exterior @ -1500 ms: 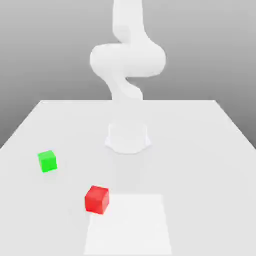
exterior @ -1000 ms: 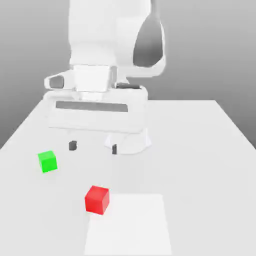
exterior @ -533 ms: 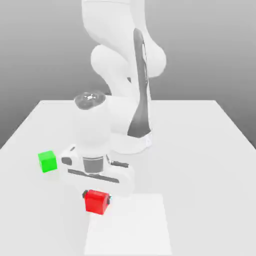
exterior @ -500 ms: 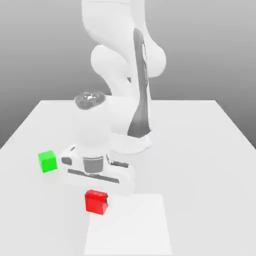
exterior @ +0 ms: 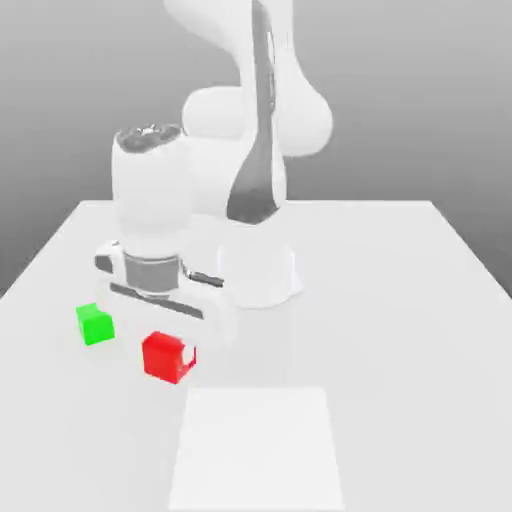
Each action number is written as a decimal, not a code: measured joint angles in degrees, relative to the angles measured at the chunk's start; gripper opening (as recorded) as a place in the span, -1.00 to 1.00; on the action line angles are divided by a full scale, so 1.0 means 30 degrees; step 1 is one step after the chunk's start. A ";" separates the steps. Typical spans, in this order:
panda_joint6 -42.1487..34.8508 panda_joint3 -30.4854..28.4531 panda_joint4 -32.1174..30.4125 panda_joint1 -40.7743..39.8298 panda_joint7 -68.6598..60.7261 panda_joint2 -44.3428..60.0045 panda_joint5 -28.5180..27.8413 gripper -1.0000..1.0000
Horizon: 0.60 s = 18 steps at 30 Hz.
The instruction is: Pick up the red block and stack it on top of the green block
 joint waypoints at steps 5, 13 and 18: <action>-0.0642 -0.0863 -0.0481 -0.2625 0.3533 -0.1200 -0.0998 -1.00; -0.1471 -0.2055 -0.1318 -0.6887 0.8755 -0.2893 -0.1944 -1.00; -0.1826 -0.2673 -0.1883 -0.9542 1.1781 -0.3756 -0.2178 -1.00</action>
